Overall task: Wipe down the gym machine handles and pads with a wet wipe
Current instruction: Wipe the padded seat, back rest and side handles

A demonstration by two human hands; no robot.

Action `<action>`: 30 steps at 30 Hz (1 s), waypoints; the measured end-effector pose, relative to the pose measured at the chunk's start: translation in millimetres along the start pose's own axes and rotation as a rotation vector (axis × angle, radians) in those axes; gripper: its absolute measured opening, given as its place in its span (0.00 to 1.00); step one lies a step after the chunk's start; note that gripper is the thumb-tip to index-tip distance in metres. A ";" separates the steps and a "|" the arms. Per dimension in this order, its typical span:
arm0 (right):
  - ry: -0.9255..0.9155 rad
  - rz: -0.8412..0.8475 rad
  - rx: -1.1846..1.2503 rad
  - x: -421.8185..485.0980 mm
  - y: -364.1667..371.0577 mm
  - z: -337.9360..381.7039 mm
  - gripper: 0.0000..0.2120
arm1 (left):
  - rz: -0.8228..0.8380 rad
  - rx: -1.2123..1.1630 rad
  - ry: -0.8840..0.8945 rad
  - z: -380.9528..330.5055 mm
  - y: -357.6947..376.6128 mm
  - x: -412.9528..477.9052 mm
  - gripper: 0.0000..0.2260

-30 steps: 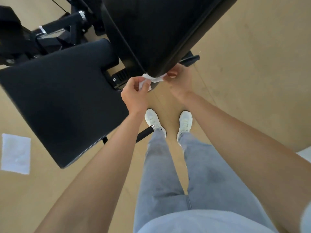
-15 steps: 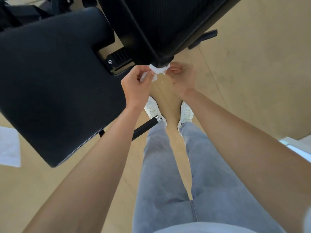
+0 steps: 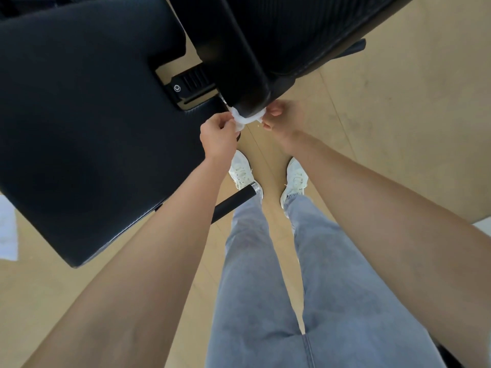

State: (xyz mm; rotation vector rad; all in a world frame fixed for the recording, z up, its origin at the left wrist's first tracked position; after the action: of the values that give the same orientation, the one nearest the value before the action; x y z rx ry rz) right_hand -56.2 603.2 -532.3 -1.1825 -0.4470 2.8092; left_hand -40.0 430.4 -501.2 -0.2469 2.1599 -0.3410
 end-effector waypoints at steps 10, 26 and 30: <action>-0.072 -0.351 0.197 -91.7 -32.6 49.2 0.04 | -0.051 -0.302 0.164 -40.7 -10.6 -54.2 0.05; -0.214 -0.264 0.531 -212.3 -96.8 172.4 0.05 | 0.370 -0.169 0.336 -139.1 -94.8 -146.0 0.18; -0.127 -0.218 0.736 -236.4 -115.3 203.6 0.07 | 0.364 -0.044 0.515 -170.3 -116.3 -177.5 0.08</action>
State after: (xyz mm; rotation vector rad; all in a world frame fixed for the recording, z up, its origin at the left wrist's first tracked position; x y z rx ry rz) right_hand -40.5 625.0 -200.8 -0.7401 0.4079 2.4887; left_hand -73.0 399.9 -232.8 0.2384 2.6582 -0.1551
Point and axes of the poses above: each hand's wrist, its own x-axis towards the middle knuckle, its own y-axis out of the palm, z = x × y, the point moved 5 cm from there along x, towards the middle knuckle, and after that the axes turned 3 degrees about -y, right-handed, at the moved point
